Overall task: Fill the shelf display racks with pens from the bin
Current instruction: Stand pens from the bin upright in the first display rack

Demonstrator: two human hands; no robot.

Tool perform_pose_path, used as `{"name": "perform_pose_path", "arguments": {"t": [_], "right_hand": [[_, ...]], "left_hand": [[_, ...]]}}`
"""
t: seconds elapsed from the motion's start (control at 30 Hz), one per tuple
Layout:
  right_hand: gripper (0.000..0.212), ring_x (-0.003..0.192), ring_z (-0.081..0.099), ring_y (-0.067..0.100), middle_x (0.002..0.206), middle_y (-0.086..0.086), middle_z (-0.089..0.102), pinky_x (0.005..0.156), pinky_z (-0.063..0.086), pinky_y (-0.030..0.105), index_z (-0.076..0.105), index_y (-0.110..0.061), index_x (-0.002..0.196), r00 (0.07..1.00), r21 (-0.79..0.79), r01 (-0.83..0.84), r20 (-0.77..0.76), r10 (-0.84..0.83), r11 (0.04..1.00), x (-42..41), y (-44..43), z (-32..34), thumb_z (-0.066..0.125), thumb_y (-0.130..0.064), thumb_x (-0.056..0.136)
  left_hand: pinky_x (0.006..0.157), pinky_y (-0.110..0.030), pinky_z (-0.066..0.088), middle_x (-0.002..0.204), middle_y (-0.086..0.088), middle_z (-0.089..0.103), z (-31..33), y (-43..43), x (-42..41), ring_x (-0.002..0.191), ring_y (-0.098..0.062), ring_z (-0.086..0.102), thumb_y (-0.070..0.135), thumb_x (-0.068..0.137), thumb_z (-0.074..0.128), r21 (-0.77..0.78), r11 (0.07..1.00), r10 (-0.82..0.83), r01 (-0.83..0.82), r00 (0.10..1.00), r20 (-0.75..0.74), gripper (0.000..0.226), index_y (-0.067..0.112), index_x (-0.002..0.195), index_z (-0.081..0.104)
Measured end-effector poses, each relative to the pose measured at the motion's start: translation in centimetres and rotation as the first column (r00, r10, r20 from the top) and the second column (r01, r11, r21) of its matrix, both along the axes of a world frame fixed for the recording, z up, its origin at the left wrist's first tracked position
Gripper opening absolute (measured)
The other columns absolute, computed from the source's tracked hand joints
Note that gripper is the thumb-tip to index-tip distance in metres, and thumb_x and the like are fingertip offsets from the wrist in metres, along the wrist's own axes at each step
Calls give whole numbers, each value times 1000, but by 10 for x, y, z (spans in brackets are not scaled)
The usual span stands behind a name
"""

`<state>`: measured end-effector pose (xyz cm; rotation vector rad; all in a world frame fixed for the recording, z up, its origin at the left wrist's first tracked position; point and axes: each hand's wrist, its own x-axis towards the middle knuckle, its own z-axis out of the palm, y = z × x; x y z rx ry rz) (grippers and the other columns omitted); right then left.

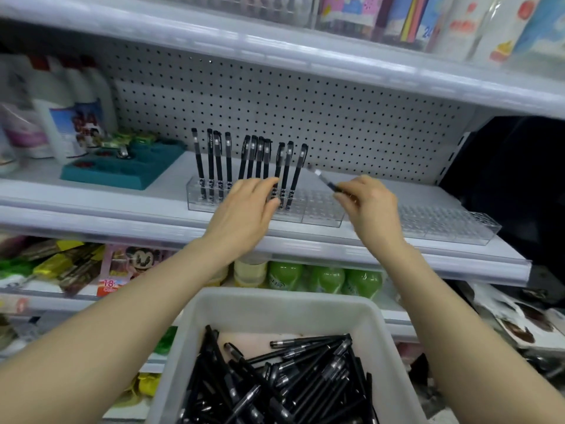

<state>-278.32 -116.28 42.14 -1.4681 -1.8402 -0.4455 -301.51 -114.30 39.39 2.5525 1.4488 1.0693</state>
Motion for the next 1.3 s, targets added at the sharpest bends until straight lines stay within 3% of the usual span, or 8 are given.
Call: {"name": "perform_pose_path", "arguments": {"t": [0.1,0.17,0.23,0.43,0.63,0.9,1.1,1.3], "right_hand": [[18,70,65,17,85,1,69,69,53,29,68,-13,109,882,-102,-16,-471,-34,995,-8,14,17,63,-20,93],[15,63,67,8,86,1,72,66,55,20,64,-13,107,798,-112,-53,-602,-25,992,-18,26,25,60,-19,95],[10,61,68,4,82,1,72,69,58,22,63,-15,103,768,-110,-80,-640,-9,991,-30,36,30,57,-19,96],[4,77,70,21,78,0,68,82,57,41,59,-18,94,823,-199,-119,-568,-16,973,-47,58,23,58,-21,97],[18,87,61,22,87,1,65,88,51,32,71,-11,104,897,-356,-56,-429,-110,933,-46,68,0,65,-24,91],[20,94,63,25,96,7,69,92,51,34,72,-8,105,894,-350,-49,-433,-115,936,-45,69,-3,67,-22,91],[29,92,60,17,103,8,67,85,46,24,66,-11,119,926,-263,-20,-370,-82,965,-43,48,-4,64,-18,91],[14,78,61,10,93,-3,69,78,52,27,71,-17,102,943,-167,-107,-329,47,980,-45,-10,-35,64,-16,90]], "left_hand": [[109,-39,32,139,-8,49,-12,17,-6,129,-27,40,27,100,49,101,994,67,-50,984,-164,45,13,142,46],[106,-45,36,134,-12,53,-18,20,-5,123,-33,46,25,96,56,145,988,89,-59,974,-210,44,10,137,52],[103,-48,39,131,-13,55,-23,22,-5,118,-36,49,24,93,62,180,981,112,-72,968,-226,44,9,134,55],[104,-47,39,131,-10,54,-26,24,-2,118,-33,49,26,92,61,212,972,146,-98,963,-225,45,11,134,55],[103,-48,39,128,-11,56,-28,26,-3,116,-34,50,24,89,64,238,967,145,-91,964,-221,45,11,132,55],[103,-48,40,128,-13,56,-32,27,-1,116,-35,50,20,88,66,245,965,146,-92,967,-209,45,10,131,56],[114,-48,31,144,-12,45,-31,7,0,137,-33,34,15,91,61,175,982,94,-67,984,-153,52,10,141,47],[84,-38,48,118,-6,57,-55,-43,6,108,-25,51,13,92,59,142,989,-26,28,1000,-14,31,14,123,61]]}}
